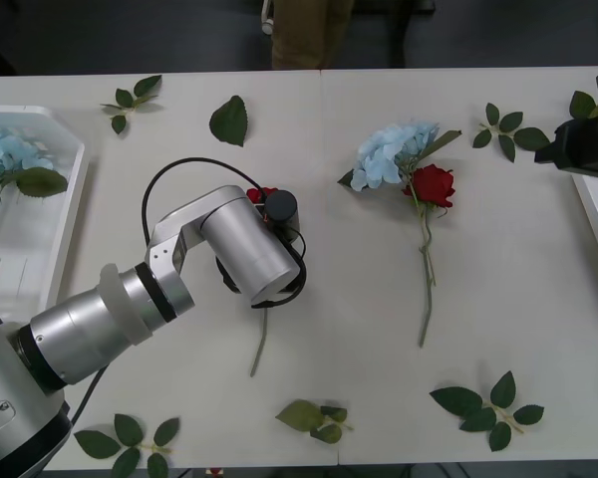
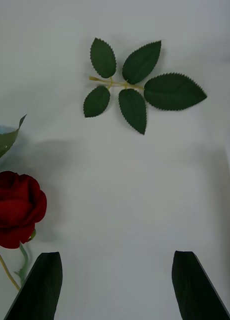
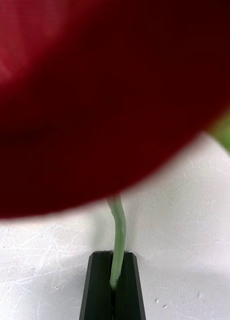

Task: Place the red flowers into the right box and the blue flowers into the left box. If a person shows an open palm, hand one flower to the person first, then continue sorting.

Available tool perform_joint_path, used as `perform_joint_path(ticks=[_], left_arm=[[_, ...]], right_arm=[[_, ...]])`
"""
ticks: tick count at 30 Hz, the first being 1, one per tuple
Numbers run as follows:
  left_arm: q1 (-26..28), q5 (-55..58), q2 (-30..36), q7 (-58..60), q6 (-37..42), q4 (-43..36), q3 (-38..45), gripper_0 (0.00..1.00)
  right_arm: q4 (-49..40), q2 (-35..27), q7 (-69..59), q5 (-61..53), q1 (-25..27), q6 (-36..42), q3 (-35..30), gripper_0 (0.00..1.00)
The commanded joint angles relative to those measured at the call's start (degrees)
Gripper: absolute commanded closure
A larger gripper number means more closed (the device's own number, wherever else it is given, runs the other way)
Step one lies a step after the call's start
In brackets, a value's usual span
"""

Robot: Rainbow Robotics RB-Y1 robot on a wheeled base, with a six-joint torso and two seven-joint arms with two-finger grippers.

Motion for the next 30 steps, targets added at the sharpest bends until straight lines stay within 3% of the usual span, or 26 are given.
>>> perform_joint_path(ticks=[1, 4, 8, 16, 20, 22, 25, 30], left_arm=[[-2.7, 4.1, 3.9, 1.9, 3.2, -2.2, 0.8, 1.0], [-4.4, 9.7, 9.9, 1.9, 8.2, -7.6, 3.0, 1.0], [-7.4, 22.0, 21.3, 1.8, 15.1, -15.9, 7.3, 1.0], [-9.5, 37.3, 37.8, -6.3, 26.2, -19.7, 19.2, 1.0], [-9.1, 42.7, 45.2, -13.8, 26.5, -16.8, 22.4, 1.0], [-9.2, 45.5, 48.9, -17.9, 25.7, -14.1, 22.6, 1.0], [-9.0, 48.6, 52.5, -22.6, 24.9, -10.6, 22.7, 1.0], [-9.0, 53.3, 53.1, -23.8, 23.0, -8.5, 24.3, 1.0]], right_arm=[[-7.4, 3.5, -1.9, 4.4, 8.8, -5.2, 0.8, 0.37], [-9.8, 4.3, -1.9, 7.4, 13.6, -10.2, 1.9, 0.37], [-10.4, 6.8, -3.2, 13.2, 15.9, -16.1, 5.4, 0.37], [-9.6, 15.5, -14.4, 30.2, 13.2, -18.1, 12.4, 0.37], [-7.7, 19.8, -17.4, 36.8, 11.3, -18.0, 14.4, 0.36], [-6.4, 21.8, -17.6, 38.5, 10.2, -18.0, 14.4, 0.15], [-4.6, 23.5, -17.7, 39.7, 8.6, -18.0, 14.5, 0.03], [-1.6, 25.9, -17.4, 41.4, 5.7, -18.0, 14.6, 0.0]])
